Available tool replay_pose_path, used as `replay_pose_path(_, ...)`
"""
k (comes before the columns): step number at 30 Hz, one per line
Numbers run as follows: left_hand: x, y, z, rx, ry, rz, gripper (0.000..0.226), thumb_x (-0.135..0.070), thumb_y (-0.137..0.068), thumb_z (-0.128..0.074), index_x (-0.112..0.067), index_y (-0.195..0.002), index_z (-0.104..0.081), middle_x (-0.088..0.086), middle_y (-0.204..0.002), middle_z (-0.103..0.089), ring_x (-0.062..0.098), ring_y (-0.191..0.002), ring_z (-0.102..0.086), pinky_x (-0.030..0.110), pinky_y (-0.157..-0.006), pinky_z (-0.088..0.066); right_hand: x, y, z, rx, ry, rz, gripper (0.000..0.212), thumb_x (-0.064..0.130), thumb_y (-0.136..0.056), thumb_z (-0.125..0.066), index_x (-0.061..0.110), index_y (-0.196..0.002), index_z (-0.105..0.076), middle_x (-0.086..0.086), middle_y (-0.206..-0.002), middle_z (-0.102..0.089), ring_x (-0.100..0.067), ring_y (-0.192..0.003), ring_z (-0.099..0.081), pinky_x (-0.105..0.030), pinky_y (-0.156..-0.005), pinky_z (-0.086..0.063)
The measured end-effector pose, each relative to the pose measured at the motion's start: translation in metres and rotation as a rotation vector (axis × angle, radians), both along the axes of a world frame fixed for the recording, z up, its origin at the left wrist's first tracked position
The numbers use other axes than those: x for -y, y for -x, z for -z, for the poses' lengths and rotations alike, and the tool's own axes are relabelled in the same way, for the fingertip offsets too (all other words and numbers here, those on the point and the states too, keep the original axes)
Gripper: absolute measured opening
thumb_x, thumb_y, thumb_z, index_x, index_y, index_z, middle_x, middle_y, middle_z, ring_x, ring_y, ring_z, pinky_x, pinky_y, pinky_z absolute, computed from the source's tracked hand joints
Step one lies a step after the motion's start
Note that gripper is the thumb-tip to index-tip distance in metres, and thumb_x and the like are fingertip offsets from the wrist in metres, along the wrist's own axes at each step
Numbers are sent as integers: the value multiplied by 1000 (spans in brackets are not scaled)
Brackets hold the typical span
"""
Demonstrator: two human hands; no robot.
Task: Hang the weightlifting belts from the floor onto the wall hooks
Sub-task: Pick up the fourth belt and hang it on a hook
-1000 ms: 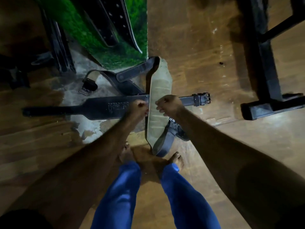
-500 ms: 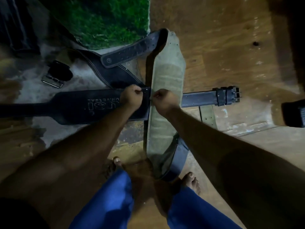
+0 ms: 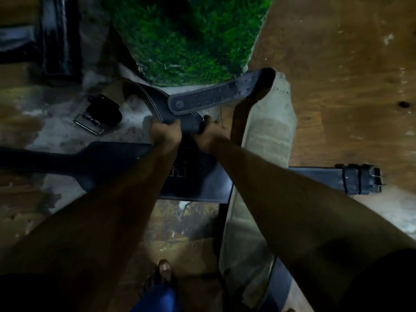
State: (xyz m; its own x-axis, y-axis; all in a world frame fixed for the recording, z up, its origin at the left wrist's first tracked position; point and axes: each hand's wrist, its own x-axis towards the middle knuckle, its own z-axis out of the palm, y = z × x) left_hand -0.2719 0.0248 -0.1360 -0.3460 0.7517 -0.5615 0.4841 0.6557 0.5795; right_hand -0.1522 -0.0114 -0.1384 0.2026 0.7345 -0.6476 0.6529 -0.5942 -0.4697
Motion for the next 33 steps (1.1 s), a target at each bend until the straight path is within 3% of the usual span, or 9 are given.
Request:
replay_pose_path(3, -14, 4, -2, 216, 18, -86, 26, -18, -101, -55, 2, -117, -60, 23, -137, -58, 36, -127, -57, 23, -73, -38, -11, -12, 5, -55, 10, 54, 71, 49, -84, -69, 19, -143, -44, -19, -143, -51, -38, -132, -50, -43, -111, -43)
replay_pose_path(5, -16, 3, -17, 324, -58, -97, 8, -10, -101, -56, -5, -96, -59, 17, -115, -64, 30, -106, -62, 23, -75, -38, -15, -16, 1, -103, -36, 79, 52, 48, -80, -73, 19, -122, -63, -15, -125, -67, -34, -118, -63, -44, -99, -54)
replay_pose_path(8, -6, 16, -46, 314, -68, -54, 13, -13, -94, -68, -6, -84, -63, 9, -81, -61, 24, -74, -59, 32, -76, -47, -12, -7, -22, -135, -114, 198, 41, 55, -79, -74, 25, -103, -59, -10, -120, -69, -32, -110, -65, -44, -95, -55)
replay_pose_path(12, 8, 40, -86, 382, -60, -81, 21, -18, -91, -71, -7, -109, -68, 19, -111, -70, 41, -104, -68, 57, -95, -55, -2, -1, -76, -72, -128, 146, 49, 59, -86, -66, 27, -122, -58, -13, -131, -63, -39, -120, -57, -45, -101, -50)
replay_pose_path(16, 20, 45, -170, 446, -51, -117, 22, -15, -95, -65, -6, -115, -64, 14, -112, -67, 38, -110, -66, 53, -101, -52, 4, 6, -149, -82, -149, 73, 49, 58, -90, -60, 24, -125, -56, -16, -130, -63, -41, -121, -57, -48, -101, -49)
replay_pose_path(20, 26, 48, -257, 479, -93, -92, 27, -3, -97, -58, 7, -122, -61, 25, -118, -66, 41, -110, -65, 53, -101, -51, 16, 7, -236, -129, -179, 20, 50, 60, -88, -56, 27, -126, -53, -14, -127, -65, -40, -116, -60, -50, -98, -52)
replay_pose_path(27, 64, 41, -423, 537, -115, -10, 25, -1, -99, -55, 8, -122, -59, 14, -111, -63, 26, -99, -61, 32, -84, -48, 52, -6, -389, -192, -214, -19, 45, 50, -90, -57, 20, -123, -55, -11, -119, -71, -33, -108, -66, -49, -96, -54)
replay_pose_path(30, 78, 40, -499, 524, -132, 17, 4, -8, -97, -60, -4, -97, -62, 7, -86, -63, 23, -78, -60, 21, -67, -48, 67, -11, -461, -163, -248, -61, 40, 42, -96, -58, 16, -126, -57, -11, -119, -71, -31, -108, -66, -46, -95, -54)
replay_pose_path(33, 85, 42, -573, 528, -131, 23, 20, -11, -95, -63, -16, -78, -55, -1, -80, -61, 17, -78, -60, 25, -72, -45, 73, -16, -539, -145, -296, -101, 37, 42, -94, -59, 18, -123, -61, -9, -116, -72, -29, -107, -67, -42, -93, -54)
